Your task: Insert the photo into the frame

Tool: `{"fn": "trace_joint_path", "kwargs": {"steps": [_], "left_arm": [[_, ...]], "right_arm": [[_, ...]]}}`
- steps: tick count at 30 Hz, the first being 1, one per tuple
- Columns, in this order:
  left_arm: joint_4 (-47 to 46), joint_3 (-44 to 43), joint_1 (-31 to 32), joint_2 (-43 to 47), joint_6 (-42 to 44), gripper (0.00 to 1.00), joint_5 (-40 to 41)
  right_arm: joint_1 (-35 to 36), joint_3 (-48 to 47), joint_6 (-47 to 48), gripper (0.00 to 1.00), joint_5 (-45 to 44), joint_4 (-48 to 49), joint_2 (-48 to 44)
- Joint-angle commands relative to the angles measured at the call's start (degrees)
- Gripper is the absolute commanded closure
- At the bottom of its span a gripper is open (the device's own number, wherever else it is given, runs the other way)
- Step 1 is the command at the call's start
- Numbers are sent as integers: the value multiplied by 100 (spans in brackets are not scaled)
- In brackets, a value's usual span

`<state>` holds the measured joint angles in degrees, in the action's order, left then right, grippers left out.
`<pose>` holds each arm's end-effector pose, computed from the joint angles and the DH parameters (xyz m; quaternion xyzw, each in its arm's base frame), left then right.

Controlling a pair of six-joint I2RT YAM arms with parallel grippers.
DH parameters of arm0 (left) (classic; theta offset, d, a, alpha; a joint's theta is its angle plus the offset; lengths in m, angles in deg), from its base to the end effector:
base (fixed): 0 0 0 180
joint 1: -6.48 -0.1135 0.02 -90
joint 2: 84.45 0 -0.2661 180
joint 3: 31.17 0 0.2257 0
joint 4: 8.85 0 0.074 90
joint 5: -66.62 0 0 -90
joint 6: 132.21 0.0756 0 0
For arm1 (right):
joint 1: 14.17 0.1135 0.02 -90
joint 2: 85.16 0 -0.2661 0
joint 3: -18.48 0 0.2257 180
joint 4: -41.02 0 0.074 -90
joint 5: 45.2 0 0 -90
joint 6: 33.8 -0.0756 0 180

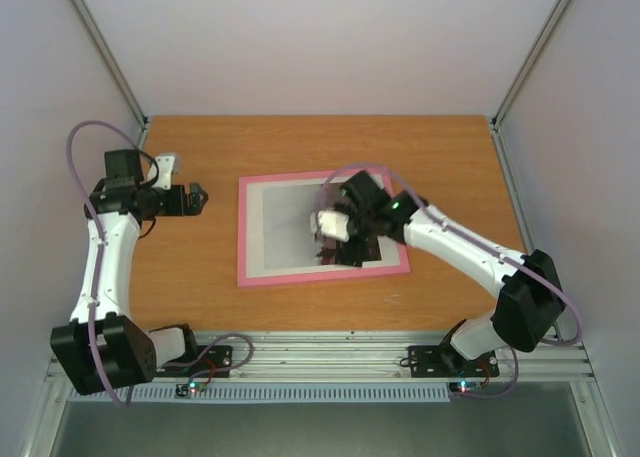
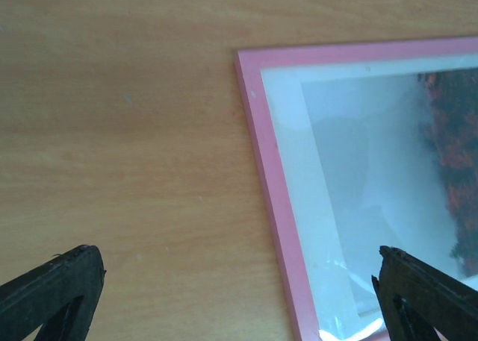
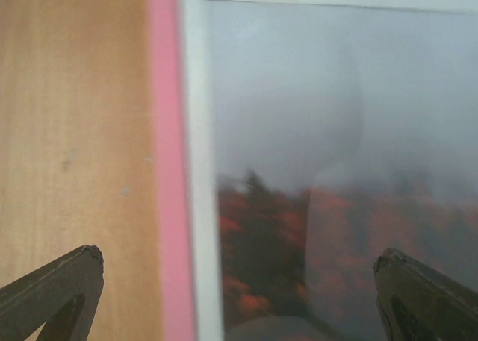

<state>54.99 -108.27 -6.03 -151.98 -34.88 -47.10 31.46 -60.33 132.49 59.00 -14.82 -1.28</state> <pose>0.2257 0.0189 0.2807 0.0209 0.9334 -0.1410 0.3294 0.1882 0.2189 0.2294 -0.8548 0.4391 0.0495 0.2720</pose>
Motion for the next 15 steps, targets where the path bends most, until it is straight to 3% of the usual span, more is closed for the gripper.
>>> {"fn": "trace_joint_path", "kwargs": {"steps": [1, 4, 10, 15], "left_arm": [[43, -820, -23, -521, 639, 1, 272], [427, -1160, -19, -950, 962, 1, 29], [106, -908, 196, -1103, 1040, 1, -72], [108, -915, 545, -1311, 1026, 1, 32]], "right_arm": [[-1093, -959, -645, 1, 604, -1362, 180], [-1736, -1249, -676, 2, 624, -1638, 221], [-3115, -2038, -922, 1, 1062, -2153, 623], [-3750, -2370, -1215, 2, 1369, -2301, 995]]}}
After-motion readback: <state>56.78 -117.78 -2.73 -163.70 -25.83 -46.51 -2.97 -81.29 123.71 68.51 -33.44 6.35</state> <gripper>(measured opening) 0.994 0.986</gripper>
